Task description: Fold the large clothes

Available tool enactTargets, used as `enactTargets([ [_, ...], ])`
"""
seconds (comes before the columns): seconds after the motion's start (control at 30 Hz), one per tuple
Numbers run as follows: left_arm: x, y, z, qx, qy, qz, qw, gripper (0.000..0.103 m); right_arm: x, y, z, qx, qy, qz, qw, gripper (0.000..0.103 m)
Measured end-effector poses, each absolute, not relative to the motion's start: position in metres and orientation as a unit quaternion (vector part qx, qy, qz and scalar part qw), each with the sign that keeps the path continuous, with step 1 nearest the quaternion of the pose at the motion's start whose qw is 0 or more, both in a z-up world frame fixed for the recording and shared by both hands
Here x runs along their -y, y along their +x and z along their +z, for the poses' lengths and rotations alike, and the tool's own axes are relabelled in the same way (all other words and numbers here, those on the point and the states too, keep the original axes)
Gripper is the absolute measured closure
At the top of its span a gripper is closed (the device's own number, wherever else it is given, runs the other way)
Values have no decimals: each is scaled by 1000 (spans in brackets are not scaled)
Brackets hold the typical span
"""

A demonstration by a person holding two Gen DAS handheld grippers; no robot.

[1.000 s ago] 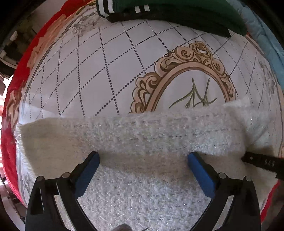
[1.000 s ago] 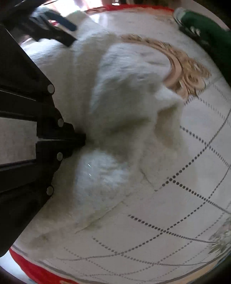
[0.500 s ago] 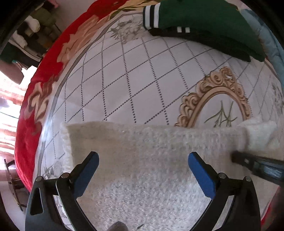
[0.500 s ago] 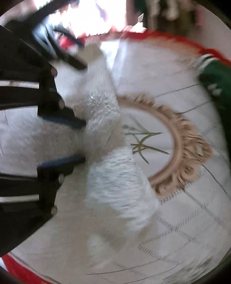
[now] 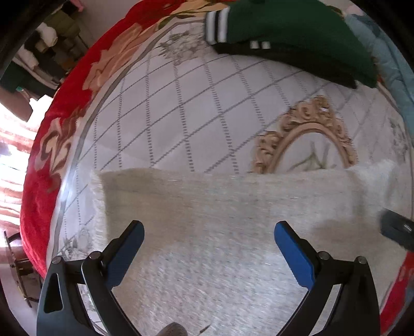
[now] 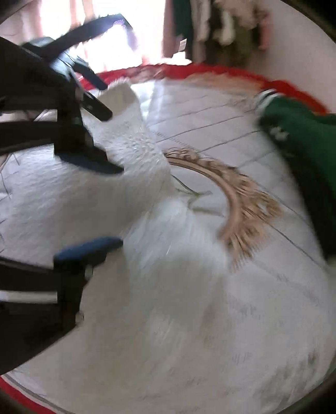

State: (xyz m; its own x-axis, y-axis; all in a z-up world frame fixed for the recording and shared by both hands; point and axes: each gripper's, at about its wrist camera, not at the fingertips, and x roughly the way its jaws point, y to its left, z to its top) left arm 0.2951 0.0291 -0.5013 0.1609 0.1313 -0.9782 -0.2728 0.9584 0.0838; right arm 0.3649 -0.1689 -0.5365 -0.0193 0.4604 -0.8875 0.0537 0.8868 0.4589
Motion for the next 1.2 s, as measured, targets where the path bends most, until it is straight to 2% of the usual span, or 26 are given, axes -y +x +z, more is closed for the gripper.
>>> enactTargets([
  [0.03, -23, 296, -500, -632, -56, 127, 762, 0, 194, 349, -524, -674, 206, 138, 696, 32],
  [0.07, -14, 297, -499, -631, -56, 117, 765, 0, 212, 336, -519, -660, 222, 125, 707, 30],
  [0.17, 9, 302, -506, -634, -48, 103, 765, 0, 280, 284, -514, -637, 277, 59, 717, 27],
  [0.37, 27, 315, -546, -672, -41, 78, 735, 0, 351, 214, -567, -617, 384, -6, 687, 26],
  [0.53, 21, 316, -549, -674, -57, 70, 733, 0, 355, 216, -627, -566, 493, 46, 659, 26],
  [0.57, 20, 316, -549, -675, -58, 71, 732, 0, 351, 221, -636, -559, 504, 51, 656, 22],
  [0.7, 22, 316, -549, -674, -45, 76, 733, 0, 328, 250, -651, -512, 550, 99, 652, 20],
  [0.73, 23, 316, -549, -674, -39, 76, 734, 0, 321, 258, -653, -511, 554, 119, 646, 23],
  [0.77, 24, 316, -549, -673, -32, 75, 735, 0, 313, 267, -656, -514, 551, 131, 644, 39],
  [0.83, 25, 318, -548, -667, -17, 79, 741, 0, 301, 280, -659, -520, 555, 146, 633, 64],
  [0.87, 26, 319, -548, -667, -15, 77, 741, 0, 300, 284, -656, -516, 557, 141, 635, 70],
  [0.97, 33, 322, -548, -669, -27, 63, 740, 0, 304, 289, -631, -497, 558, 140, 650, 76],
  [1.2, 80, 324, -564, -675, -64, -10, 735, 0, 318, 284, -536, -476, 464, 129, 736, 76],
])
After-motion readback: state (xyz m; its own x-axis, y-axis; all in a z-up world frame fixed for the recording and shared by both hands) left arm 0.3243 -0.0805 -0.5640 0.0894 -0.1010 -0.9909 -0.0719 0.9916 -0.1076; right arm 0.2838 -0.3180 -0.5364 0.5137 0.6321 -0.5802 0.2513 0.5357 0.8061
